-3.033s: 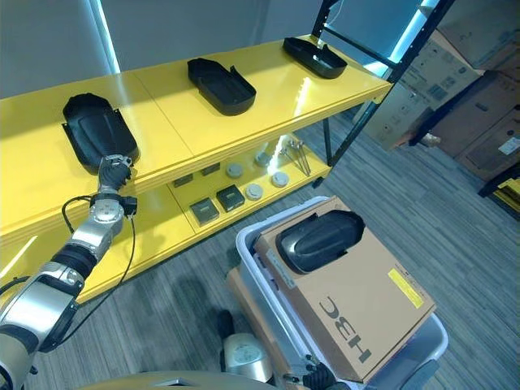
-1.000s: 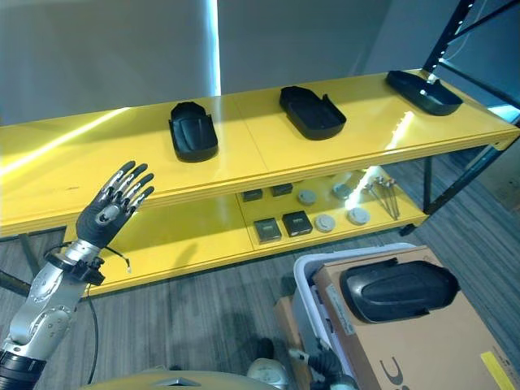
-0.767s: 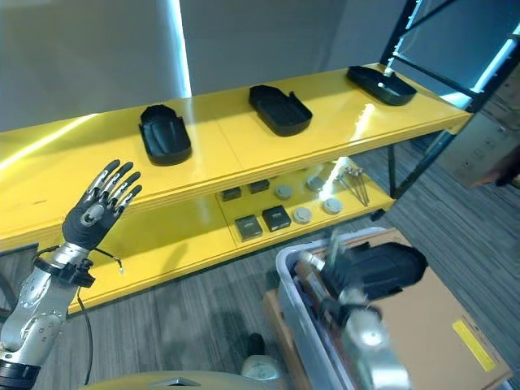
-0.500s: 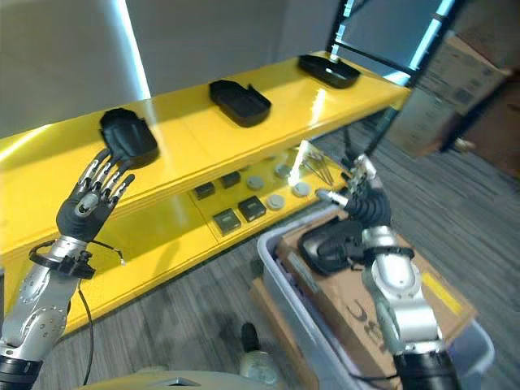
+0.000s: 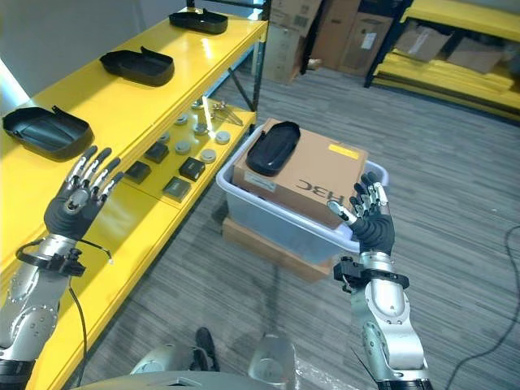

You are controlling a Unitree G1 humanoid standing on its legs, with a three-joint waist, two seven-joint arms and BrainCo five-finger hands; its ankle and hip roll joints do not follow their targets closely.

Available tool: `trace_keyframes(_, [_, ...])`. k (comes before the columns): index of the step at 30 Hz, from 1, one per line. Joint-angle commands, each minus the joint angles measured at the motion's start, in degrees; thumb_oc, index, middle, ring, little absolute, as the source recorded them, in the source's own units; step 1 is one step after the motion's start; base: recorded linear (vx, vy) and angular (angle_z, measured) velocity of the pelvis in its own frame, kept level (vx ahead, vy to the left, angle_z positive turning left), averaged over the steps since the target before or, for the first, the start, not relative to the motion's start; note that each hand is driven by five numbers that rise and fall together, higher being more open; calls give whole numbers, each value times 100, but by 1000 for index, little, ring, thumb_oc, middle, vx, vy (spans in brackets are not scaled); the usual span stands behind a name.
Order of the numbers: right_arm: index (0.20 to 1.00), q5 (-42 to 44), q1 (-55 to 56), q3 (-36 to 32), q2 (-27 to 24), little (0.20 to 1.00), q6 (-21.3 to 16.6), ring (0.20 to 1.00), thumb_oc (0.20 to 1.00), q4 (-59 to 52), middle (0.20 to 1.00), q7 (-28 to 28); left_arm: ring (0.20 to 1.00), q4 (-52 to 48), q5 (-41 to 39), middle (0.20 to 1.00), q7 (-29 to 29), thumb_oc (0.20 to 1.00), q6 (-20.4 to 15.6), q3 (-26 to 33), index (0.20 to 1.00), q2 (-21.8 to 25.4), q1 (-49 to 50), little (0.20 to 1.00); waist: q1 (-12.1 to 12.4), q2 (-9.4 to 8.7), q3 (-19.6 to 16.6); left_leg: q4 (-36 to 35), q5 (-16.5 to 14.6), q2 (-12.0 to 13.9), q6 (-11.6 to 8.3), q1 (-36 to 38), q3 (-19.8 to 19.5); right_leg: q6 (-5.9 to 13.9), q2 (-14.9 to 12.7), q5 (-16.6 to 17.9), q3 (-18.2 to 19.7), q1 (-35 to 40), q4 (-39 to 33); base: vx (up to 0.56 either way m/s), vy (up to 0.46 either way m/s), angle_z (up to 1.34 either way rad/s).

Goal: Move parts from the plastic box to the shelf.

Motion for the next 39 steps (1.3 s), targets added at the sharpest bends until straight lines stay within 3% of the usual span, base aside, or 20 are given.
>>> trace_keyframes(1, [1000,-302,-535,-2,-14,1000,-440,1000,1000,-121,1000,-129,1000,-509,-88,1000,244,1000,-354,251,1000,156,-228,1000,192,65,-273,313,-618,127,-194,391,-682,23,254,709,-476,569,-1837,-29,-287,-81])
trace_keyframes(3, [1000,-237,-397,-69,-14,1000,-303,1000,1000,-253,1000,113,1000,-582,-185,1000,397,1000,-409,429,1000,69,-73,1000,246,18,-351,77,-479,289,-472,444,-606,135,518,577,-665,1061,-2760,-22,-348,-77])
trace_keyframes(4, [1000,-231,-372,-82,-23,1000,-270,1000,1000,-290,1000,109,1000,-594,-194,1000,405,1000,-417,441,1000,61,-54,1000,246,19,-357,30,-450,301,-484,465,-601,133,545,593,-667,1093,-2839,-106,-390,-140])
trace_keyframes(5, [1000,-125,-181,-150,-101,1000,-205,1000,1000,-409,1000,188,1000,-618,-354,1000,398,1000,-365,479,1000,0,9,1000,159,-27,-416,-175,-209,358,-554,434,-587,40,721,709,-611,1088,-3228,-90,-264,-141])
trace_keyframes(15, [1000,179,36,-106,-283,1000,-201,1000,1000,-319,1000,474,1000,-425,-396,1000,10,1000,198,-8,1000,-316,151,1000,-120,-132,-571,-320,45,866,-945,398,-417,-191,1198,656,-651,1219,-3710,10,-251,-26])
trace_keyframes(18, [1000,325,-216,103,-505,1000,-194,1000,1000,-147,1000,625,1000,-220,-386,1000,120,1000,55,-389,1000,-321,-25,1000,-156,-211,-427,653,-55,1246,-1042,91,-519,-415,1308,524,-591,1083,-3426,-4,-315,12])
trace_keyframes(19, [1000,398,-383,243,-605,1000,-179,1000,1000,-54,1000,713,1000,-129,-366,1000,233,1000,-29,-497,1000,-361,-76,1000,-123,-222,-288,1483,253,1473,-1160,-190,-796,-559,1446,469,-473,1105,-3322,57,-305,-13])
trace_keyframes(21, [1000,492,-514,399,-656,1000,-144,1000,1000,18,1000,830,1000,-50,-399,1000,294,1000,-53,-434,1000,-389,-64,1000,-47,-248,-140,2317,572,1474,-1083,-590,-1189,-741,1564,471,-331,1088,-3183,47,-247,-49])
trace_keyframes(22, [1000,507,-553,488,-657,1000,-157,1000,1000,51,1000,850,1000,-39,-415,1000,326,1000,-21,-339,1000,-411,-36,1000,41,-243,-81,2509,626,1249,-1013,-820,-1477,-780,1615,441,-170,1094,-3106,146,-100,-56])
trace_keyframes(23, [1000,483,-611,602,-611,1000,-186,1000,1000,132,1000,915,1000,-15,-478,1000,328,1000,-7,-164,1000,-413,36,1000,155,-207,-26,2183,603,886,-930,-950,-1670,-763,1682,368,12,1111,-3010,237,9,-49])
trace_keyframes(25, [1000,413,-571,617,-574,1000,-166,1000,1000,136,1000,979,1000,-55,-557,1000,377,1000,29,-12,1000,-413,128,1000,195,-160,-43,1277,830,680,-923,-921,-1614,-702,1708,303,28,1174,-2978,314,110,-64])
trace_keyframes(27, [1000,427,-417,524,-580,1000,-111,1000,1000,85,1000,1052,1000,-97,-569,1000,438,1000,86,108,1000,-403,207,1000,216,9,-31,112,1580,688,-1040,-1026,-1579,-663,1825,188,2,1337,-2838,416,186,-89])
trace_keyframes(30, [1000,489,-261,534,-606,1000,-74,1000,1000,-9,1000,1111,1000,-86,-538,1000,478,1000,152,200,1000,-391,237,1000,273,87,50,-528,1829,715,-1074,-1248,-1604,-662,1822,-57,-62,1458,-2456,335,145,-15])
trace_keyframes(33, [1000,604,-182,531,-621,1000,-116,1000,1000,-14,1000,1151,1000,-16,-509,1000,414,1000,124,279,1000,-405,255,1000,306,85,92,-446,1756,773,-1063,-1350,-1569,-674,1748,-234,-169,1501,-2245,282,134,-23])
trace_keyframes(35, [1000,655,-208,625,-576,1000,-157,1000,1000,4,1000,1123,1000,44,-341,1000,436,1000,-31,346,1000,-368,267,1000,371,56,57,-187,1342,819,-960,-1223,-1428,-601,1550,-488,-328,1500,-1969,439,225,-33])
trace_keyframes(36, [1000,698,-338,734,-461,1000,-114,1000,1000,117,1000,970,1000,127,-233,1000,447,1000,-74,459,1000,-278,263,1000,509,-42,25,427,841,685,-902,-1236,-1504,-548,1310,-753,-357,1642,-1759,394,194,-29])
trace_keyframes(37, [1000,697,-349,736,-459,1000,-115,1000,1000,119,1000,970,1000,127,-235,1000,447,1000,-76,465,1000,-276,257,1000,510,-4,26,403,919,730,-840,-1268,-1458,-574,1345,-695,-392,1603,-1769,440,182,-31])
trace_keyframes(38, [1000,730,-383,769,-389,1000,-96,1000,1000,131,1000,934,1000,127,-308,1000,386,1000,-35,497,1000,-266,253,1000,581,-58,-6,514,688,601,-849,-1201,-1508,-531,1234,-782,-431,1676,-1730,229,167,-6])
trace_keyframes(39, [1000,644,-433,799,-254,1000,-45,1000,1000,114,1000,879,1000,93,-318,1000,305,1000,47,593,1000,-259,261,1000,668,-40,-49,555,590,495,-716,-1152,-1489,-512,1185,-749,-538,1702,-1732,343,205,3])
